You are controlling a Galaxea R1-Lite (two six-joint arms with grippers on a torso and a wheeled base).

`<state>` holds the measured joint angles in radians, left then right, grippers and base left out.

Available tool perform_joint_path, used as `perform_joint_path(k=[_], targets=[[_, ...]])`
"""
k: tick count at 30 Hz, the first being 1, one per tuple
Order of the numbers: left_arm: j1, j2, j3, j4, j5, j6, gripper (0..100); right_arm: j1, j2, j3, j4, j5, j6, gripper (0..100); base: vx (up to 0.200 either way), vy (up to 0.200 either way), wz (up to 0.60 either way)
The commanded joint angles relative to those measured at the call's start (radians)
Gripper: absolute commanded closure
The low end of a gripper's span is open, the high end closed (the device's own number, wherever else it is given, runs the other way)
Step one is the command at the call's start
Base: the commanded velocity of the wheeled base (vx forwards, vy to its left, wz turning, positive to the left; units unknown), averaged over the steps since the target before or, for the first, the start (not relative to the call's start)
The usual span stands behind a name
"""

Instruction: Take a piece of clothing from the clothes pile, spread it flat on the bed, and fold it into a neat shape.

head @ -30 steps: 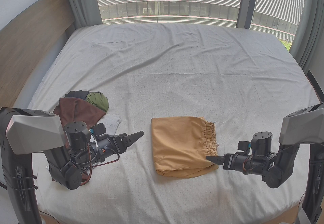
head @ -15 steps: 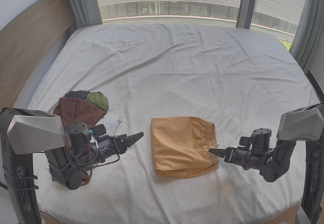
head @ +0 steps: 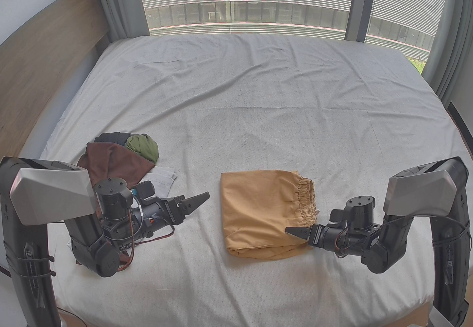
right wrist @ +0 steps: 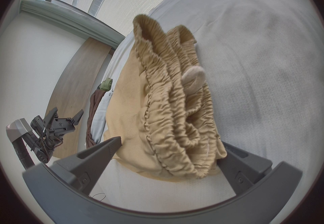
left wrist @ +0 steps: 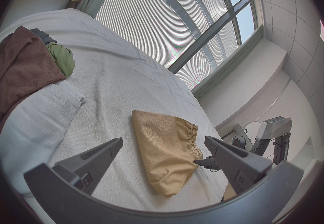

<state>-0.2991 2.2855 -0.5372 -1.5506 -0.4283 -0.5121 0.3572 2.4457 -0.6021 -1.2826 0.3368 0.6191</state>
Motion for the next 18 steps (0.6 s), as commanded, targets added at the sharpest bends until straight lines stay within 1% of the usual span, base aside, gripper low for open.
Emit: perform_joint_path(k=[1, 13, 14, 18], targets=[[-0.002, 0.003, 0.0, 0.0, 0.0, 0.0, 0, 0.02, 0.009, -0.005, 0.011, -0.001, 0.004, 0, 0.0, 0.0, 0.0], [-0.005, 0.005, 0.002, 0.0, 0.0, 0.0, 0, 0.026, 0.012, -0.013, 0.009, -0.007, 0.007, 0, 0.0, 0.0, 0.0], [-0.005, 0.005, 0.002, 0.0, 0.0, 0.0, 0, 0.025, 0.012, -0.013, 0.008, -0.007, 0.007, 100, 0.0, 0.0, 0.0], [-0.003, 0.006, 0.0, 0.0, -0.001, -0.002, 0, 0.029, 0.01, -0.008, -0.014, -0.002, 0.005, 100, 0.0, 0.0, 0.0]])
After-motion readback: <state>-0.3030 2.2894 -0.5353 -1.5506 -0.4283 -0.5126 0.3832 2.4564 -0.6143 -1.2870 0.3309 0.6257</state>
